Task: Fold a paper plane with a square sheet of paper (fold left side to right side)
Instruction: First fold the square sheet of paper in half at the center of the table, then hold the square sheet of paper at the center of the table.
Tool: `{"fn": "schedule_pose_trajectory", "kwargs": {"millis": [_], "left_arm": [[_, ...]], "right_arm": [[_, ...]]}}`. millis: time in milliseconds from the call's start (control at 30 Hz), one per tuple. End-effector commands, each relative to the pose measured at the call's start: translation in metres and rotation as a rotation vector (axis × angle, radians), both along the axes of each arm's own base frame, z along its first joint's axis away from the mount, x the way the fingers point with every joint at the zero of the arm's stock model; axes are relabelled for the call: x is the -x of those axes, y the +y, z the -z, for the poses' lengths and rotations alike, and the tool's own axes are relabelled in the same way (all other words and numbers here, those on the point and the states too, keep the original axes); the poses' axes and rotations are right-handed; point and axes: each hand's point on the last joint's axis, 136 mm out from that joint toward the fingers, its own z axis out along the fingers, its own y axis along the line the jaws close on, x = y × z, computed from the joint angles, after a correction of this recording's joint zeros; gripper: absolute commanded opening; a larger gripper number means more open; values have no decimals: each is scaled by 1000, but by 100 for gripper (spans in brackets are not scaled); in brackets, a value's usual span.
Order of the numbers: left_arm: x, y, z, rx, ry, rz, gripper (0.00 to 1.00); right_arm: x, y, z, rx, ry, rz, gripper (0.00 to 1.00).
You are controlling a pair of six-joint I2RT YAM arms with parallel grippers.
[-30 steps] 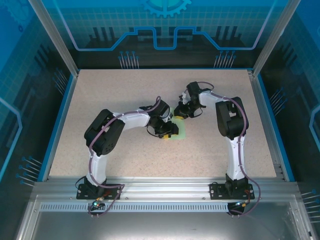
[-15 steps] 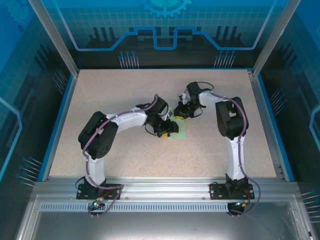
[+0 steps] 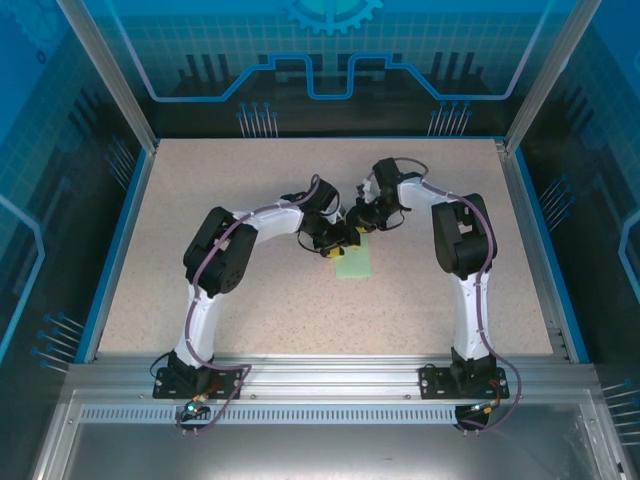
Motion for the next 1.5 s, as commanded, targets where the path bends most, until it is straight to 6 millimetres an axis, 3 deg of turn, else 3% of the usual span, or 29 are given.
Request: {"fn": "schedule_pose_trajectory", "kwargs": {"millis": [0,100,233,333,467,600,867,1033,1200,1467], "left_arm": [[17,7,30,-56,82,-21,57],[18,8,31,-57,84,-25,56],[17,6,27,-52,79,-23,56],[17,6,25,-54,80,-23,56],[17,7,25,-61,79,-23,56],[18,9,26,-67,81,-26,56],[16,9,22,-66,76,-25,56],[13,5,13,-49,64,-23,57],[5,-4,-9,-1,28,-11,58],[-8,-15,-23,51,2,-7,61]], "right_arm": [[-14,-4,-56,-27,-100,8,19],[-11,-17,-74,-8,-132,28,22],[14,-35,-82,4,-134,56,21],[48,-45,-76,-4,-116,58,18],[94,-40,-56,-72,-44,41,14],[120,-28,-30,-92,22,16,13],[118,-20,-2,-49,79,11,13],[126,-35,19,63,145,23,13],[138,-47,39,148,215,29,13],[140,-57,47,216,238,29,13]]}}
